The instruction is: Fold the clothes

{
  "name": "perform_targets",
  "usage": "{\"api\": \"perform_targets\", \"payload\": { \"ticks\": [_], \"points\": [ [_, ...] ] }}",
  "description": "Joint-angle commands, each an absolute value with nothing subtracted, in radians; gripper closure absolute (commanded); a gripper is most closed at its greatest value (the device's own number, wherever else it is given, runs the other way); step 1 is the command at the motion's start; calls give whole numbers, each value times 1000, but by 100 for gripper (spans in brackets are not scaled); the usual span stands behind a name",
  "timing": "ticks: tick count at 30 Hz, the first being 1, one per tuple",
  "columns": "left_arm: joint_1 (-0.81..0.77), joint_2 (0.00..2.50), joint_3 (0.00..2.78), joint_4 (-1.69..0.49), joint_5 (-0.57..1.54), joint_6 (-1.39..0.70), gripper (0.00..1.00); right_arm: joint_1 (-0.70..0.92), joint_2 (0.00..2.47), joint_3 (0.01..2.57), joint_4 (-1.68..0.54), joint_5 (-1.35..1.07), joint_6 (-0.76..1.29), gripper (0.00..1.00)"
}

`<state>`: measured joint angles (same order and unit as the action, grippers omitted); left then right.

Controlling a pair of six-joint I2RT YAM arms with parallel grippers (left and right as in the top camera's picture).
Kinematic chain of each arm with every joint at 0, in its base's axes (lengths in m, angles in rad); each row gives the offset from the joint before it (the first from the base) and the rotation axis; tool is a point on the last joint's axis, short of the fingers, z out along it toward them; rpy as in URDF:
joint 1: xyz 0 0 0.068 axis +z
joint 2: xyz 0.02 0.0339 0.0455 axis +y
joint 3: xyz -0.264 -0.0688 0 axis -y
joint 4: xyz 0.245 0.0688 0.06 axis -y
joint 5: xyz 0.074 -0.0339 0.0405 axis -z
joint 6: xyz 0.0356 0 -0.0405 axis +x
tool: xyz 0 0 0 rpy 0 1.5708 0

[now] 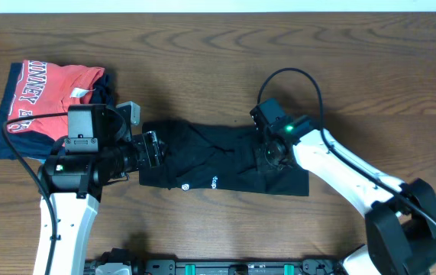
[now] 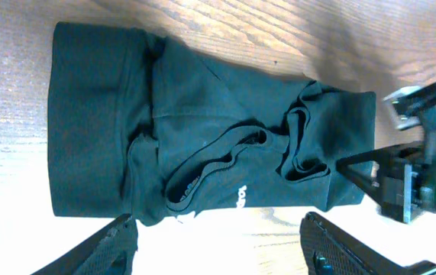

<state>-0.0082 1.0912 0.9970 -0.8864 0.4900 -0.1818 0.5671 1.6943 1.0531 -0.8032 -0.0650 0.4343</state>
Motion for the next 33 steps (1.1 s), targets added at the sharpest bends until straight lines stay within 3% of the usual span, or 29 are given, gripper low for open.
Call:
{"api": "perform_targets", "payload": {
  "ticks": [1,6,9,11,16,20,21,25,29,30,32,33],
  "points": [
    [-3,1090,1012,-889,482,-164,30,578,1721,1000,-761,-239,394,99],
    [-3,1090,1012,-883,482,-165,31,622,1706,1017,-710,-804,-81,99],
    [-3,1090,1012,-876,482,-165,31,613,1674,1042,-692,-735,-60,99],
    [-3,1090,1012,-877,482,-165,31,588,1655,1048,-653,-624,20,89],
    [-3,1090,1012,-877,482,-165,30,519,1642,1048,-563,-313,276,48],
    [-3,1090,1012,-877,482,-164,30,510,1666,1047,-515,-254,318,25],
    [-3,1090,1012,-877,482,-165,30,517,1679,1047,-494,-260,318,24],
    [-3,1090,1012,-877,482,-164,30,552,1727,1047,-450,-249,343,28],
    [-3,1090,1012,-878,482,-165,30,585,1780,1047,-430,-132,467,40],
    [-3,1090,1012,-878,482,-165,30,592,1794,1047,-425,-104,507,46],
    [-3,1090,1012,-879,482,-165,30,596,1814,1047,-404,-98,553,72],
    [-3,1090,1012,-879,482,-165,31,596,1816,1047,-390,-105,567,90]
  ]
}}
